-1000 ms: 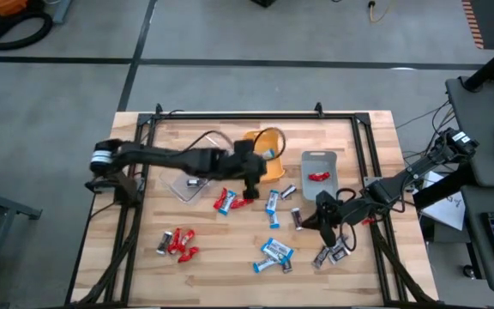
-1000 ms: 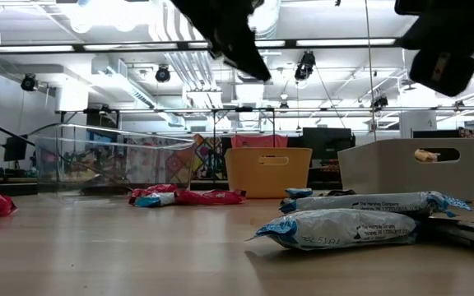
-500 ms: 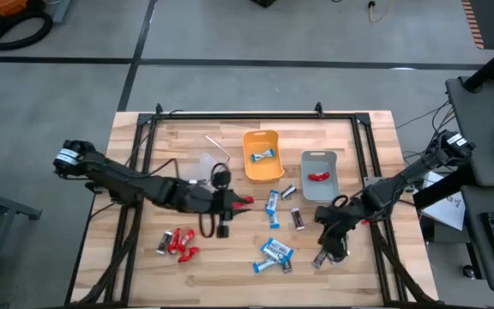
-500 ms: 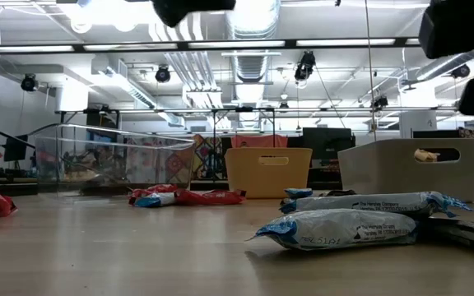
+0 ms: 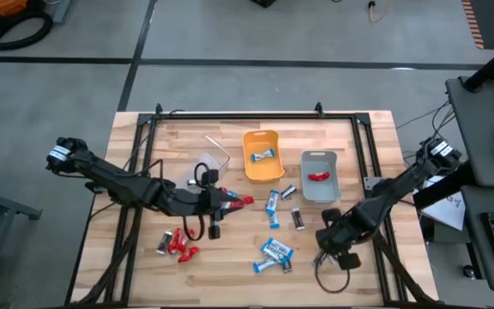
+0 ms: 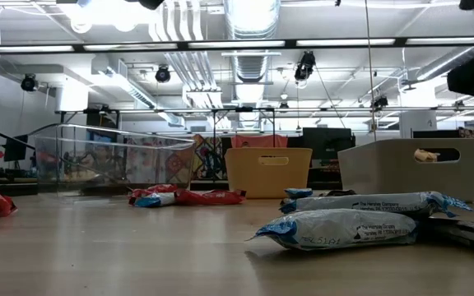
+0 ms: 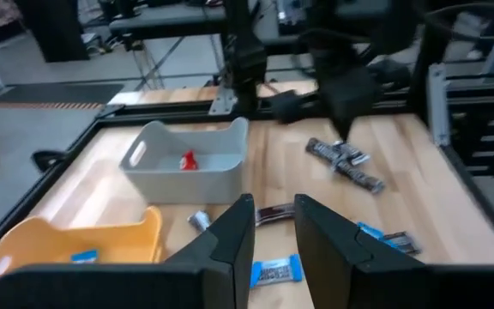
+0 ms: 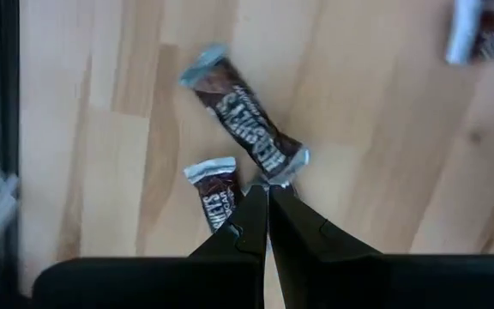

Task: Organize candy in baskets
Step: Put the brown chocolate into the transparent bin

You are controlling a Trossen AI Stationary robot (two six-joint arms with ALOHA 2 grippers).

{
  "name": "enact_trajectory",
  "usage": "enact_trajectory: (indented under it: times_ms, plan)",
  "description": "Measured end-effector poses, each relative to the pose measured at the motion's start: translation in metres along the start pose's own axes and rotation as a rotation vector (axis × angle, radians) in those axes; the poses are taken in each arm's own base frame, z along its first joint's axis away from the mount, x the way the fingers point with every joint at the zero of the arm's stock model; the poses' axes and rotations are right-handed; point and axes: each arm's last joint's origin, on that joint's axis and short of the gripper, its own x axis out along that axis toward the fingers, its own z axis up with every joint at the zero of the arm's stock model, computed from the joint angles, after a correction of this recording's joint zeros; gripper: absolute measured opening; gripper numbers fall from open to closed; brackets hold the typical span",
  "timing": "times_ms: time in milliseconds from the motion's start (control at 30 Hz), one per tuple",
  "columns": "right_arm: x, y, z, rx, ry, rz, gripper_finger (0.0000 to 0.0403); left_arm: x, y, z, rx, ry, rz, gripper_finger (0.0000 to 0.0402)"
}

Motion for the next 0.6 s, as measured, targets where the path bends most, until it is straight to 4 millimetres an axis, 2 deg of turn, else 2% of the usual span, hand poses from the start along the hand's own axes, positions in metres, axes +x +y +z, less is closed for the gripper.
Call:
enact_trajectory:
  times_ms: [100, 200, 467, 600]
  plan:
    - [0.004, 0.008, 0.01, -0.057, 0.001, -0.016, 0.0014, 0.0, 0.001, -0.001, 0.006, 0.01, 0.03, 0.007]
    - [0.009, 0.012, 0.021, -0.06, 0.007, -0.03, 0.0035, 0.0, 0.001, -0.003, 0.013, 0.021, 0.037, 0.007]
    - [0.025, 0.019, 0.04, -0.121, 0.056, -0.106, 0.0151, 0.0, 0.002, -0.004, 0.018, 0.028, 0.053, 0.007]
    - [0.035, 0.019, 0.042, -0.138, 0.133, -0.141, 0.0185, 0.0, 0.002, -0.004, 0.021, 0.033, 0.053, 0.007]
